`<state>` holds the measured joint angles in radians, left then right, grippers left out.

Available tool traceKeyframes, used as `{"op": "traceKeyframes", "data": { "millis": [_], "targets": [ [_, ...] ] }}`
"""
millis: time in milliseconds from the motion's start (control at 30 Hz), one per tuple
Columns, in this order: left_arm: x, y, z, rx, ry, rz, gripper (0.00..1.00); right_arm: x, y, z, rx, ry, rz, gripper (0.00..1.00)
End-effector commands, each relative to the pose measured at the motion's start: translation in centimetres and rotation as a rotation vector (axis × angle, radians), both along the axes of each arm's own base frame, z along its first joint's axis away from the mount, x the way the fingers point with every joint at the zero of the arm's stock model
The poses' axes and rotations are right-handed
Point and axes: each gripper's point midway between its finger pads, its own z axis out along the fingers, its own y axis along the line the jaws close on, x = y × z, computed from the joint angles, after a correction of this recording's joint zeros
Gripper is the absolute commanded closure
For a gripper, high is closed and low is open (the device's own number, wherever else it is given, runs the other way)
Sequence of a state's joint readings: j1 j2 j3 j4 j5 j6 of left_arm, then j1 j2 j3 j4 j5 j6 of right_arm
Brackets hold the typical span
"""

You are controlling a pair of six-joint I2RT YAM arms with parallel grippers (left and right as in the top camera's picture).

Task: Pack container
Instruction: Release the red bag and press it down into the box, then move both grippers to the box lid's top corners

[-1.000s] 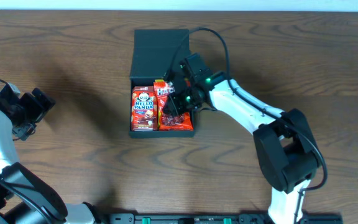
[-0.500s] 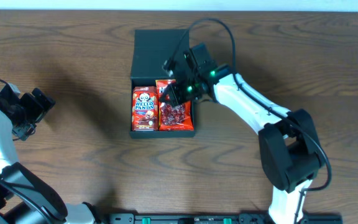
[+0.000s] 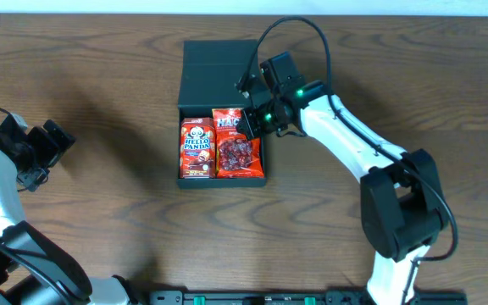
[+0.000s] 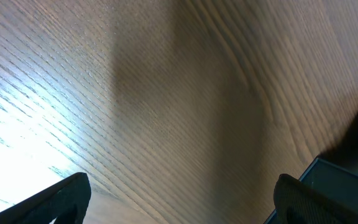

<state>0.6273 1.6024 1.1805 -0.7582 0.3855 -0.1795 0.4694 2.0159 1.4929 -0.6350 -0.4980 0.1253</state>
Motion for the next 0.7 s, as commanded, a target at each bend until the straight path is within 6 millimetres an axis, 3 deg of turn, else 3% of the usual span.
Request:
{"op": "traceKeyframes", "data": {
  "millis": [0,133,200,267,367,467,567,667],
  "targets": [
    [0.4,0.3,1.1,0.024,-0.028,-0.007,0.05,-0.5,-0.8,-3.2,-0.068,0.039,0.007,0.98],
    [0.4,0.3,1.1,0.023,-0.028,-0.007,0.05,-0.6,-0.8,-3.6,-0.072,0.047,0.008,0.98],
    [0.5,0.2,1.2,0.020,-0.031,-0.009,0.05,-0.2,-0.6,-2.5,-0.059,0.028,0.006,0.98],
    [0.8,-0.4,1.3,0.010,-0.042,-0.031,0.05,0.5,-0.5,-0.1,-0.029,-0.005,0.002,0.98],
    [2.0,-2.3,1.5,0.003,-0.065,-0.100,0.05,2.3,-0.6,5.2,0.019,-0.116,-0.010,0.98],
    [3.5,-4.8,1.8,0.008,-0.094,-0.183,0.04,4.2,-2.1,8.7,0.029,-0.241,-0.024,0.98],
    [5.5,-7.7,2.3,0.022,-0.142,-0.267,0.03,6.2,-5.0,9.2,0.002,-0.276,-0.101,0.98],
    [8.0,-11.0,3.3,0.033,-0.217,-0.326,0.02,7.5,-7.8,7.6,-0.019,-0.235,-0.165,0.98]
  ]
}}
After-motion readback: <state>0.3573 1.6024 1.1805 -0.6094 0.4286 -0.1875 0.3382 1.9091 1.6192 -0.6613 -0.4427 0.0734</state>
